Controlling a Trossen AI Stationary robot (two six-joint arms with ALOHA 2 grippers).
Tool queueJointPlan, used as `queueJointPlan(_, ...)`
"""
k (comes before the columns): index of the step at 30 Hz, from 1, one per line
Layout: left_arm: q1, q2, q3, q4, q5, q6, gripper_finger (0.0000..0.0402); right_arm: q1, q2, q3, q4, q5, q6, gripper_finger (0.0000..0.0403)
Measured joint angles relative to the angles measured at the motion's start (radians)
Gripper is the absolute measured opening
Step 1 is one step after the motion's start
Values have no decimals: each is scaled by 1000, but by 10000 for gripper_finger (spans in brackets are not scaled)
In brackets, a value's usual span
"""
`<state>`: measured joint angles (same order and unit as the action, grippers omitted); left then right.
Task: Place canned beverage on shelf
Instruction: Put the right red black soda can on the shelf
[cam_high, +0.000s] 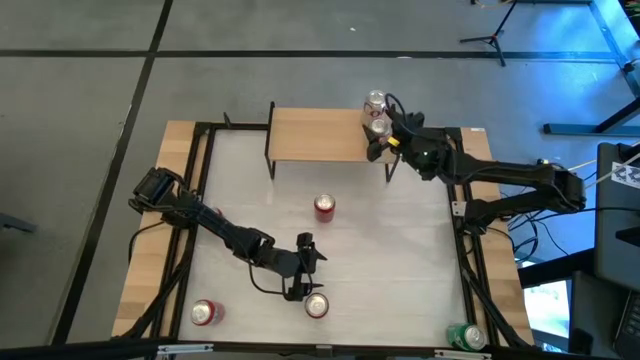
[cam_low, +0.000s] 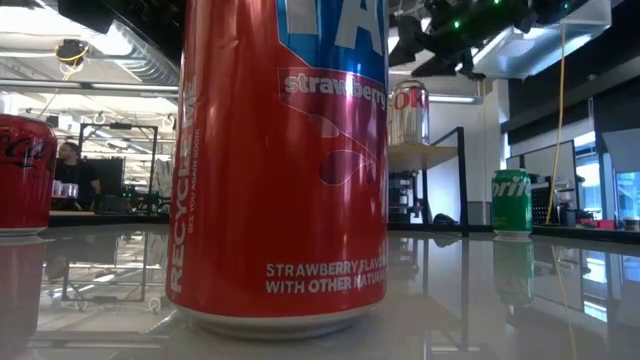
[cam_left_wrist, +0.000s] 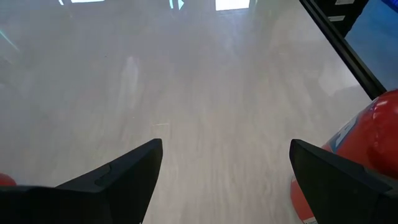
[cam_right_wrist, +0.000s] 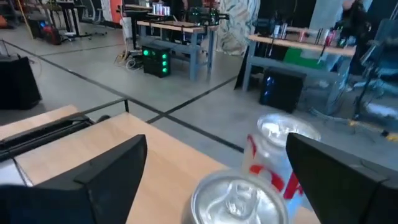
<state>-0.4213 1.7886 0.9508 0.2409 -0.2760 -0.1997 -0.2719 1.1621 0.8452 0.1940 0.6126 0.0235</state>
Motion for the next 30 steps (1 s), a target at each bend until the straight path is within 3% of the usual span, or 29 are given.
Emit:
queueJointPlan(10, 0, 0, 0, 25, 12, -14, 341, 183, -101, 171, -338, 83, -88, 381)
queueJointPlan(20, -19, -64, 0, 14, -78, -11, 341, 500, -339, 69, -561, 192, 26, 381)
queueJointPlan(25, -16, -155, 0, -34, -113, -21, 341, 629, -392, -95, -528, 190, 67, 381)
queueJointPlan(30, 19, -251, 0, -125, -164, -35, 341, 696, -384, -270, -274, 268, 63, 381)
